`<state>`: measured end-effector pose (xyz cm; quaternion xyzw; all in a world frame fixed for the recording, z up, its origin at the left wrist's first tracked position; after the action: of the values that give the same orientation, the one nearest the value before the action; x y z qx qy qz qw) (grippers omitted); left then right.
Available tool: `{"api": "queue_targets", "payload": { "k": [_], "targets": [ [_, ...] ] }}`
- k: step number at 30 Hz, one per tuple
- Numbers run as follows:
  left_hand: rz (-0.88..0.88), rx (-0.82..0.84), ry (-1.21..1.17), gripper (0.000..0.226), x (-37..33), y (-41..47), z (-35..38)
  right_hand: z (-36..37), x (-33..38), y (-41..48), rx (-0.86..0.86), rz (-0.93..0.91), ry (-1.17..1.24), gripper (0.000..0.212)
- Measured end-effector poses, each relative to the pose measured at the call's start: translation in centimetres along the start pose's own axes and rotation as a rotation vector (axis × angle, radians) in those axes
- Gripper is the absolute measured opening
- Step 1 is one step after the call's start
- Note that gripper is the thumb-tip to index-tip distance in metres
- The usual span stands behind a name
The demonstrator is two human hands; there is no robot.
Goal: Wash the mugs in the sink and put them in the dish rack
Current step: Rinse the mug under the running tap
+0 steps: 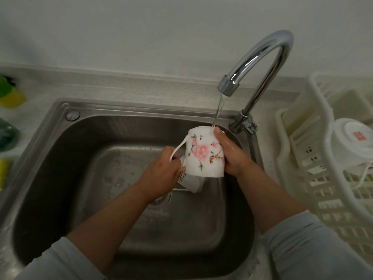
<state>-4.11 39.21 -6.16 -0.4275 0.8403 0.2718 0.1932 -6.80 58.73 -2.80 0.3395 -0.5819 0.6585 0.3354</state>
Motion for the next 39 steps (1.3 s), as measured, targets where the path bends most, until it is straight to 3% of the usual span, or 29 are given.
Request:
{"api": "queue_targets", "payload": {
  "k": [3, 6, 9, 12, 16, 20, 26, 31, 35, 39],
  "targets": [
    [-0.008, 0.076, -0.097, 0.042, -0.1, 0.4, -0.6, -0.2, -0.7, -0.6, 0.083, 0.056, 0.168, 0.053],
    [-0.063, 0.162, -0.165, 0.052, -0.3, 1.0, -1.1, -0.2, -0.7, -0.9, 0.033, 0.055, 0.23, 0.04],
    [-0.108, 0.225, -0.23, 0.045, -0.6, 1.6, -1.2, -0.2, -0.2, -0.5, -0.128, -0.032, 0.119, 0.025],
    [-0.315, 0.369, -0.38, 0.035, -1.2, 2.8, -1.3, -1.0, 0.5, -0.5, -0.277, -0.079, -0.061, 0.009],
    [-0.675, 0.409, -0.87, 0.04, -1.4, 3.9, -1.1, -1.7, -0.1, -1.0, -0.165, -0.076, -0.071, 0.023],
    [-0.781, 0.337, -1.072, 0.04, -1.1, 5.1, -1.4, -1.8, -1.2, -1.5, -0.027, -0.003, -0.031, 0.043],
    [-0.728, 0.412, -0.974, 0.036, -2.3, 5.4, -1.5, -2.6, -3.3, -2.1, -0.017, 0.02, 0.095, 0.05],
    [-0.72, 0.31, -1.036, 0.038, -1.5, 3.7, -1.6, -1.4, -3.5, -1.7, -0.065, 0.076, 0.08, 0.055],
    [-0.709, 0.309, -1.012, 0.033, -1.7, 4.6, -1.3, -1.5, -1.5, -1.2, -0.128, 0.245, 0.104, 0.039],
    [-0.612, 0.178, -1.197, 0.033, -3.9, 5.9, -0.1, -2.8, -1.6, -2.1, -0.049, 0.325, 0.18, 0.051]
  ]
}}
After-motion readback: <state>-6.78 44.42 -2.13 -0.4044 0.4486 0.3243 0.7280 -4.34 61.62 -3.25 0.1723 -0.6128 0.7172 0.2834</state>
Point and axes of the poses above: each hand's wrist, its own y-axis towards the middle knuckle, its own z-axis out of the palm, x = y × z, the point moved 1 cm from there along y, towards the middle knuckle, and after that the axes turned 12 degrees about -y, right-handed, at the moved point
